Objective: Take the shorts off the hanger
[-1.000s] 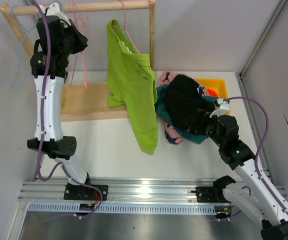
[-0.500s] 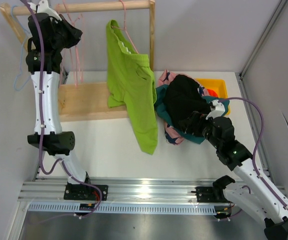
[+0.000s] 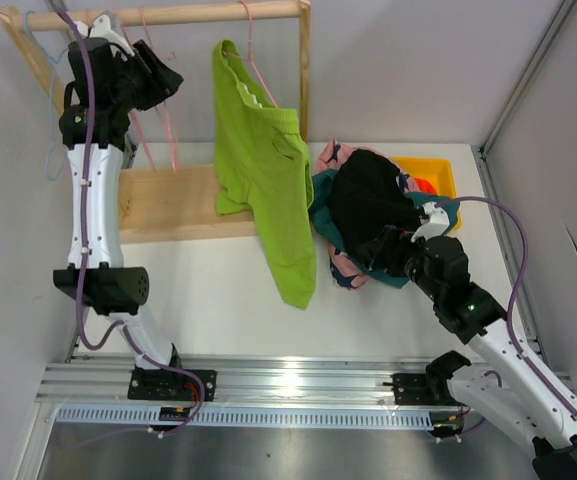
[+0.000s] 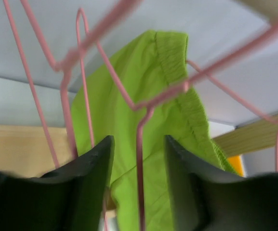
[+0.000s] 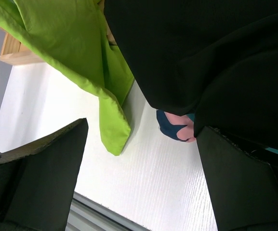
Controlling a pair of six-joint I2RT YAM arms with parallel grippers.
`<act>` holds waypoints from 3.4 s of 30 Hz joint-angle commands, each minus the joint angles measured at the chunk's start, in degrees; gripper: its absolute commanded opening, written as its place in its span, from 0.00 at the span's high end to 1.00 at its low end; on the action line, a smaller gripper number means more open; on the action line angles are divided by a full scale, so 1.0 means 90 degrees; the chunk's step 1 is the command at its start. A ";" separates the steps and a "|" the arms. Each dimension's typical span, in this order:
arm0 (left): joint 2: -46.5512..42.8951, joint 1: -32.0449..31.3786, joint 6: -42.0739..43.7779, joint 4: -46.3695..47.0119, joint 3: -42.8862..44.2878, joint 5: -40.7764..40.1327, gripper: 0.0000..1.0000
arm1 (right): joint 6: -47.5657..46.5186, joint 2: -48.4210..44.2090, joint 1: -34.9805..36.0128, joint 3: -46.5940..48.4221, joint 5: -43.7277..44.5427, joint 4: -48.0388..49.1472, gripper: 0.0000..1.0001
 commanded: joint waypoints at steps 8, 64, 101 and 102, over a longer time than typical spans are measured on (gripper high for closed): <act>-0.2173 -0.0032 -0.0065 -0.0099 -0.0835 -0.0123 0.16 | 0.0086 -0.0269 0.0175 0.0066 0.0226 -0.0069 0.01; 0.0561 -0.2815 -0.0202 0.1170 0.0600 -0.1344 1.00 | -0.0080 -0.0914 0.0400 -0.0012 0.0548 -0.0802 0.01; -0.2027 -0.2815 -0.0007 0.0496 -0.1059 -0.1032 1.00 | -0.0715 0.3578 0.2219 0.5573 0.1416 -0.1427 0.01; -0.2037 -0.2815 -0.0046 0.0525 -0.1079 -0.1022 1.00 | -0.0715 0.3646 0.2535 0.5767 0.1707 -0.1417 0.01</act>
